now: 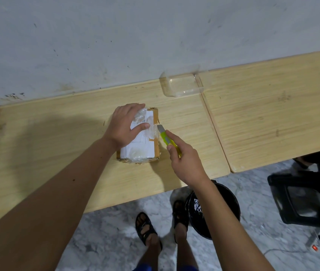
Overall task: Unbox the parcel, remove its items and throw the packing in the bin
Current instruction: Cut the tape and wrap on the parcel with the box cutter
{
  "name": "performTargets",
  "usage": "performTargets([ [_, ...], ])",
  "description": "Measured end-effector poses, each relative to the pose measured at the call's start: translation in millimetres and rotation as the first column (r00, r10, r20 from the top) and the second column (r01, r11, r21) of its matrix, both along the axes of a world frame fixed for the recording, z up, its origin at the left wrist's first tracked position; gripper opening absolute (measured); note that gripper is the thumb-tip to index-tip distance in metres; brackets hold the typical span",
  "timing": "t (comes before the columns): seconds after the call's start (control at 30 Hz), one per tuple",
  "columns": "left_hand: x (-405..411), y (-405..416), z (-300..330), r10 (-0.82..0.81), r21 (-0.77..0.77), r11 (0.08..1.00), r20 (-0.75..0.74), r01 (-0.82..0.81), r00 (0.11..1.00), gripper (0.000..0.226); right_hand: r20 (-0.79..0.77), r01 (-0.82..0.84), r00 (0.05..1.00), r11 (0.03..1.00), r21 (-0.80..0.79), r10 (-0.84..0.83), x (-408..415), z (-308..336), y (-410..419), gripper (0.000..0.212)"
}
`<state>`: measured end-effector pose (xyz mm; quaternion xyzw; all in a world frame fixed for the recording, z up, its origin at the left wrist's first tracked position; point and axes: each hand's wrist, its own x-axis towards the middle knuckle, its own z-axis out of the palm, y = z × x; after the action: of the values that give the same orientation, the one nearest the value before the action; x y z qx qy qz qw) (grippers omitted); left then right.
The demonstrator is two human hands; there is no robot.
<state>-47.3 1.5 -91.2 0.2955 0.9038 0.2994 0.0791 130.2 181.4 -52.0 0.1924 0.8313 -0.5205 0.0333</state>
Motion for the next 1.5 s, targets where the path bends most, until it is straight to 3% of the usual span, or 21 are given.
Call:
performTargets([
  [0.23, 0, -1, -3, 0.032, 0.004, 0.999, 0.007, -0.032, 0.999, 0.067, 0.046, -0.178, 0.983, 0.983, 0.042, 0.177, 22, -4, 0, 0.046],
  [0.5, -1, 6, -1, 0.061, -0.016, 0.998, 0.021, -0.061, 0.998, 0.075, 0.016, -0.054, 0.998, 0.998, 0.014, 0.053, 47, -4, -1, 0.042],
  [0.7, 14, 27, -4, 0.310, 0.008, 0.951, -0.023, -0.310, 0.950, 0.071, 0.002, 0.111, 0.994, 0.993, 0.032, -0.111, 49, 1, 13, 0.040],
  [0.83, 32, 43, 3, 0.482, -0.053, 0.872, -0.079, -0.486, 0.873, 0.072, -0.004, 0.171, 0.985, 0.985, 0.036, -0.171, 45, 2, 25, 0.040],
  [0.97, 46, 51, 9, 0.526, -0.172, 0.823, -0.129, -0.541, 0.841, 0.078, -0.012, 0.210, 0.978, 0.977, 0.028, -0.210, 45, 5, 34, 0.040],
  [1.07, 48, 51, 11, 0.332, -0.257, 0.878, -0.281, -0.404, 0.900, 0.078, -0.029, 0.234, 0.972, 0.972, 0.023, -0.233, 46, 7, 38, 0.040],
  [1.17, 38, 49, 9, -0.116, -0.218, 0.975, -0.367, 0.036, 0.923, 0.061, -0.023, 0.251, 0.968, 0.968, 0.010, -0.251, 48, 8, 42, 0.040],
  [1.27, 26, 53, 7, -0.436, -0.230, 0.896, -0.292, 0.380, 0.851, 0.053, -0.018, 0.249, 0.968, 0.969, 0.010, -0.248, 52, 12, 45, 0.040],
  [1.33, 21, 53, 6, -0.492, -0.250, 0.866, -0.262, 0.434, 0.830, 0.053, -0.011, 0.244, 0.970, 0.970, 0.004, -0.244, 55, 14, 46, 0.041],
  [1.5, 18, 54, 8, -0.413, -0.157, 0.908, -0.173, 0.389, 0.894, 0.049, -0.015, 0.242, 0.970, 0.970, 0.006, -0.242, 61, 12, 45, 0.041],
])
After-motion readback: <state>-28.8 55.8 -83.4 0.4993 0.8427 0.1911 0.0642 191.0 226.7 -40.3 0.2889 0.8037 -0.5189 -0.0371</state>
